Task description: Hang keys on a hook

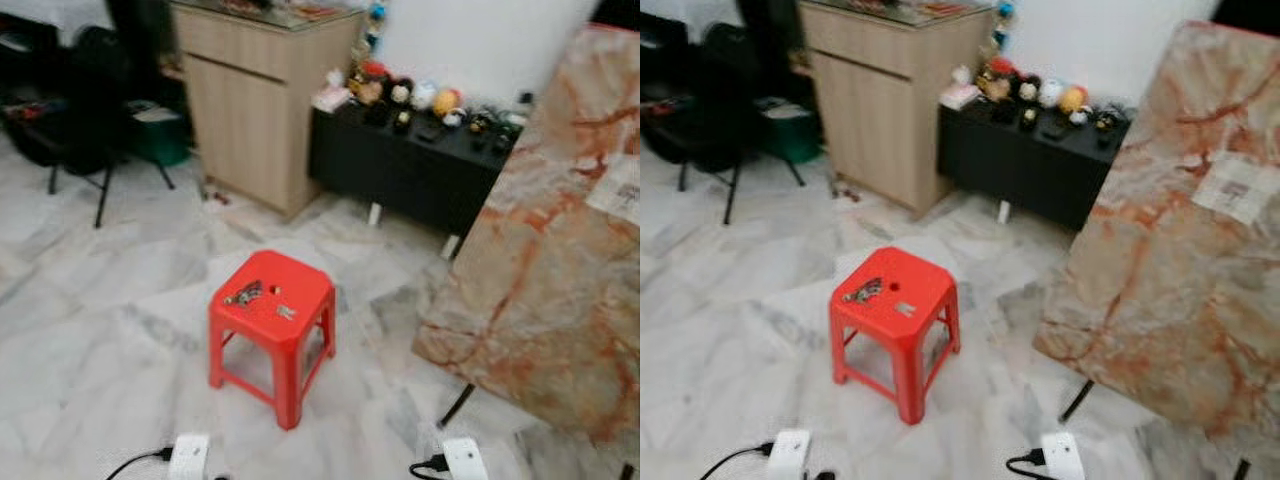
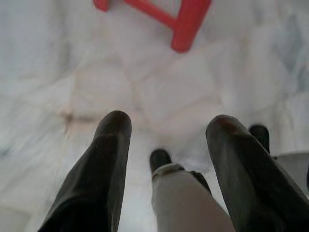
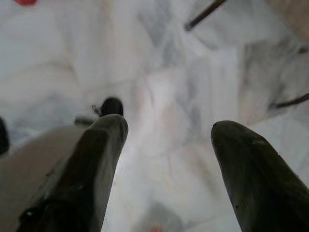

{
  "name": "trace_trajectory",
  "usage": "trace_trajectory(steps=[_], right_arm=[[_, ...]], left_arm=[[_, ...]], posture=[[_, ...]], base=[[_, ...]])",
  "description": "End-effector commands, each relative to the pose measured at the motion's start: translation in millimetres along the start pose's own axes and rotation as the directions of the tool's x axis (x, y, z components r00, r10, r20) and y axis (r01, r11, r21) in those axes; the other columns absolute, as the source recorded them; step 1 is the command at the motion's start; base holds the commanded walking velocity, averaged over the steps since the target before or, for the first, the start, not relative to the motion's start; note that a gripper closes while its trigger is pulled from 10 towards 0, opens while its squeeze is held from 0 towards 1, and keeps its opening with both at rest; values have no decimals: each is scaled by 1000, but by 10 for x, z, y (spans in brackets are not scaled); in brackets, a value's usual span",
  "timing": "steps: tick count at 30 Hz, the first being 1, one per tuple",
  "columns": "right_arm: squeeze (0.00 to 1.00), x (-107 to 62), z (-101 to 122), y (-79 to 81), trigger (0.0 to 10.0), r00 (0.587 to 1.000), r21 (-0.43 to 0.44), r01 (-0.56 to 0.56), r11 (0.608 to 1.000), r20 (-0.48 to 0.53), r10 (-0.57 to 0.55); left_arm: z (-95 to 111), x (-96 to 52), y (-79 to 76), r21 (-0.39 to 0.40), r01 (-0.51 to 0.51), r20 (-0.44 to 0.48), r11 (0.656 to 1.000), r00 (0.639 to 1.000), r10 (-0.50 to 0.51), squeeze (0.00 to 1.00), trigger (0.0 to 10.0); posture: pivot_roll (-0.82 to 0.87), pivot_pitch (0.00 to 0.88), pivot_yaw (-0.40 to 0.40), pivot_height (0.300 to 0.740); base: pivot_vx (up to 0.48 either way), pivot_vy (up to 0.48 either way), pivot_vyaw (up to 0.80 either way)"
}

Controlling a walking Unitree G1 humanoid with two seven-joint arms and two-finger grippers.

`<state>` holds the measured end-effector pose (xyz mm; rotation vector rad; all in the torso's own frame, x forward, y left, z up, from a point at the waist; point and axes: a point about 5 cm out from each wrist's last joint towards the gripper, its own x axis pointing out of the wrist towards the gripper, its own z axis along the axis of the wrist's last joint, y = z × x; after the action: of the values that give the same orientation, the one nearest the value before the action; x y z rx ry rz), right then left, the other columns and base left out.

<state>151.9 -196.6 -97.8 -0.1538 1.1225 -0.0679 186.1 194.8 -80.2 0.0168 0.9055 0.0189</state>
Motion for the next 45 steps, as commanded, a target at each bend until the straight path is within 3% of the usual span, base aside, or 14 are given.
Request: trace_trajectory(steps=[1,9,45], right_arm=[[0,8,150,52,10000,999,15,-11,1000,48,10],[0,8,157,57,10000,998,27,-15,1000,55,13],[0,6,175,47,10000,997,54,4,999,78,-8]], left_arm=[[-148,-45,113,12,-28,-49,1000,998,28,0,10000],[-143,-43,113,11,-28,-49,1000,998,28,0,10000],[-114,-37,117,10,-29,-40,1000,999,30,0,10000]], posture=[[76,0,-85,740],[76,0,-82,740],[86,0,-82,740]], base=[[0,322,0],[0,317,-552],[0,308,0]])
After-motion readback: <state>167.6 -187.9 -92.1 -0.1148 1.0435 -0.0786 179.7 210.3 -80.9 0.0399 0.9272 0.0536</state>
